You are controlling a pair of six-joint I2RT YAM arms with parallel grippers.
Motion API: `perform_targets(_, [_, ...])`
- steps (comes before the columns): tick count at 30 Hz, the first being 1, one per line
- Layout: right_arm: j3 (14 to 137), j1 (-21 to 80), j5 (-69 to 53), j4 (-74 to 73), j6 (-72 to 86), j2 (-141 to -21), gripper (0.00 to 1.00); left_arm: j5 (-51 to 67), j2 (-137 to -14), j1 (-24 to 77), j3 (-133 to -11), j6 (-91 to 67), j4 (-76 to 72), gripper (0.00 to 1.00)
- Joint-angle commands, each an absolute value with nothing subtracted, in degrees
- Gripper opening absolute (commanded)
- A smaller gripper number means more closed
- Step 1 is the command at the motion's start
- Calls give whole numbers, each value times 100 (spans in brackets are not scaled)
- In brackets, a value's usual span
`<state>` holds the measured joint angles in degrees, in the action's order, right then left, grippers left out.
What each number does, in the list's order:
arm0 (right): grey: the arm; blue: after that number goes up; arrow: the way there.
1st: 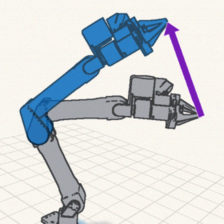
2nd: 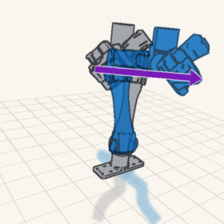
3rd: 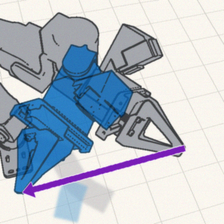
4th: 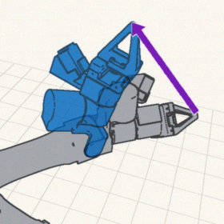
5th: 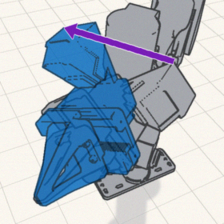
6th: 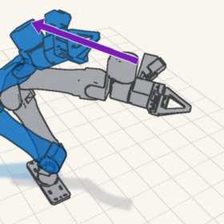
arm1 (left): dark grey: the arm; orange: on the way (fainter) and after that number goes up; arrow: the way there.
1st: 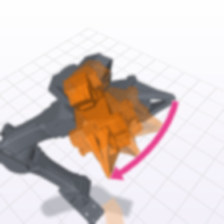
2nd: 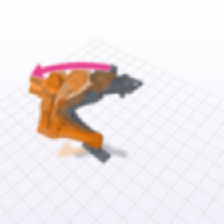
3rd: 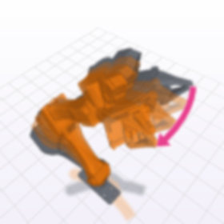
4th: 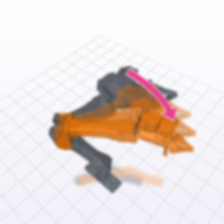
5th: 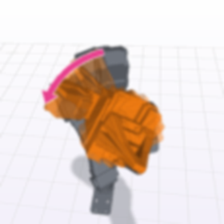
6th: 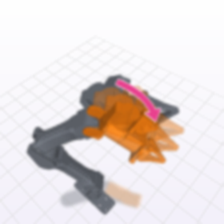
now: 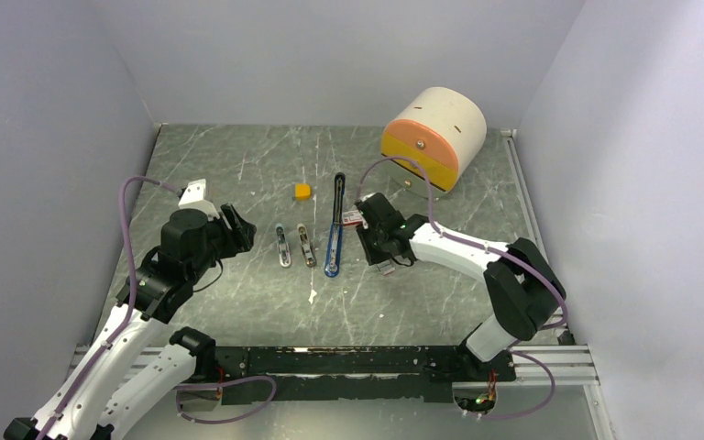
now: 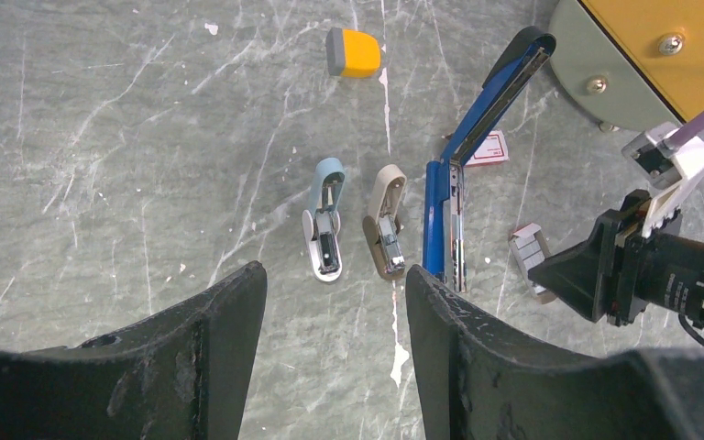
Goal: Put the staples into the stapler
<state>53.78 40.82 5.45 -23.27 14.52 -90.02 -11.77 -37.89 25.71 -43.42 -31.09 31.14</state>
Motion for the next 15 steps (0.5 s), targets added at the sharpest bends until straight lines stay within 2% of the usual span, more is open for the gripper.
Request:
perform_targets(1, [5625, 4448, 295, -2659, 1374, -8996, 32, -1126, -3779, 2584, -4289, -3119, 3023, 62])
perform_targets(8, [5810, 5057, 282, -2877, 1178, -9547, 33, -1150, -3766, 2584, -4289, -3119, 3042, 62])
perform_targets(15, [5922, 5232, 256, -2941, 1090, -9799, 34, -1187, -3762, 2584, -4299, -3118, 3067, 62])
